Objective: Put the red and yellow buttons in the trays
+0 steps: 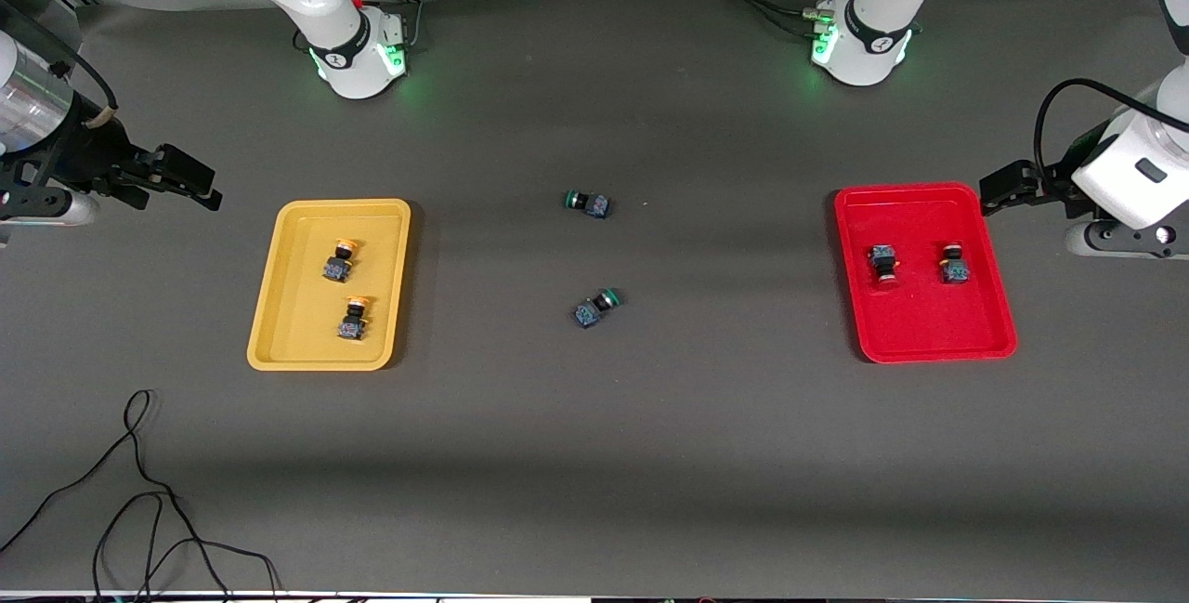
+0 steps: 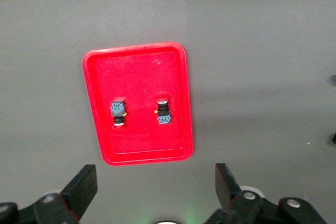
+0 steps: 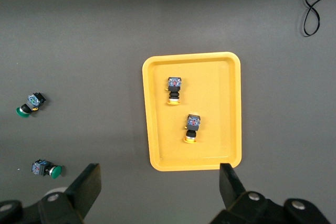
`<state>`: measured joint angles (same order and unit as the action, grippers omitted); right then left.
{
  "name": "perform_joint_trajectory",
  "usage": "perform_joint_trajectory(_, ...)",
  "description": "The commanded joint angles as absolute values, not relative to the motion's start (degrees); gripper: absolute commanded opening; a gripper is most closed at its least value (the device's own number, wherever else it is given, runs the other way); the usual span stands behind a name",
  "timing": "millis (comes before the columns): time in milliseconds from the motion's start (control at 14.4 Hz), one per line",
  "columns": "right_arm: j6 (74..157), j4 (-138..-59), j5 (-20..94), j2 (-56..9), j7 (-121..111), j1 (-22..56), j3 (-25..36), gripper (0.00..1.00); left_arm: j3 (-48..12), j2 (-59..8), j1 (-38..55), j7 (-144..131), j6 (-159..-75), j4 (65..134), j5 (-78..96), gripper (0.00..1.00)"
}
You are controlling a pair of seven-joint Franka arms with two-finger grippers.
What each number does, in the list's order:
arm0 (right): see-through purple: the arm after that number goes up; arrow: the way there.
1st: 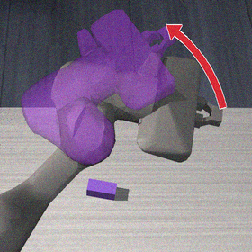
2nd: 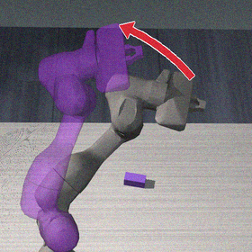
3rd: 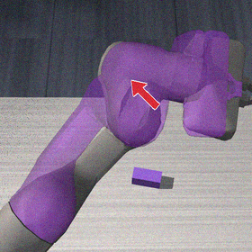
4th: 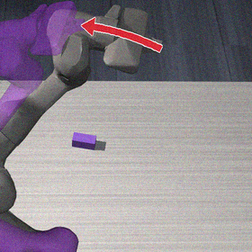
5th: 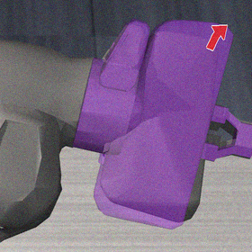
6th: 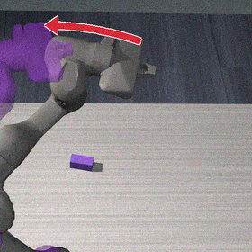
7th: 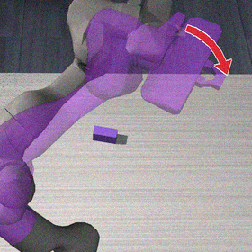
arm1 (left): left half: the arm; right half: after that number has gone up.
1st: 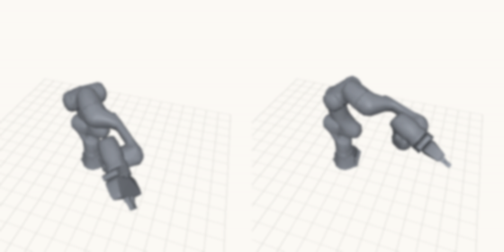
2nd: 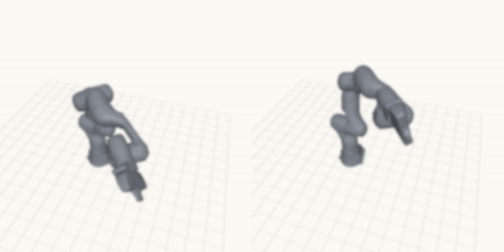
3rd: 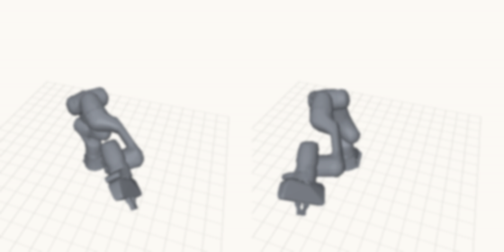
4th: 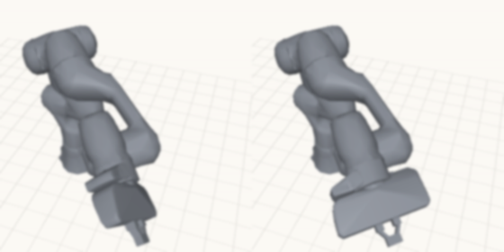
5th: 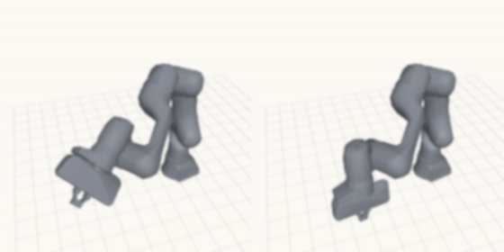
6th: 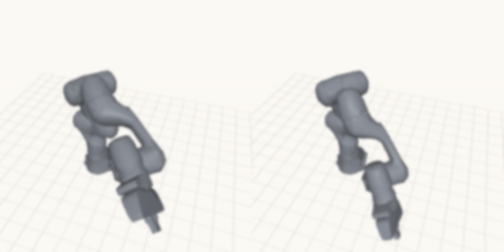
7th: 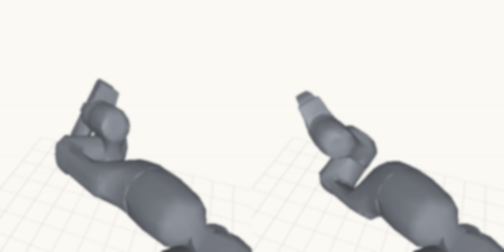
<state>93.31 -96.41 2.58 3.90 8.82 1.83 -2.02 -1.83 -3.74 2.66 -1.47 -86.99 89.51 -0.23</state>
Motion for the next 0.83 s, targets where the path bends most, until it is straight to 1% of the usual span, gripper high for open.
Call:
perform_joint_trajectory(0, 93.25, -95.45, 1.41, 3.16, 9.75, 1.41, -2.55, 1.0, -1.23, -2.2, 3.52, -1.67, -86.4, 91.23, 0.35, 1.0)
perform_joint_trajectory(762, 93.96, -95.1, 1.41, 2.64, 9.32, 1.32, -2.2, 1.0, -1.23, -2.11, 3.52, -1.58, -86.31, 91.41, 0.35, 1.0)
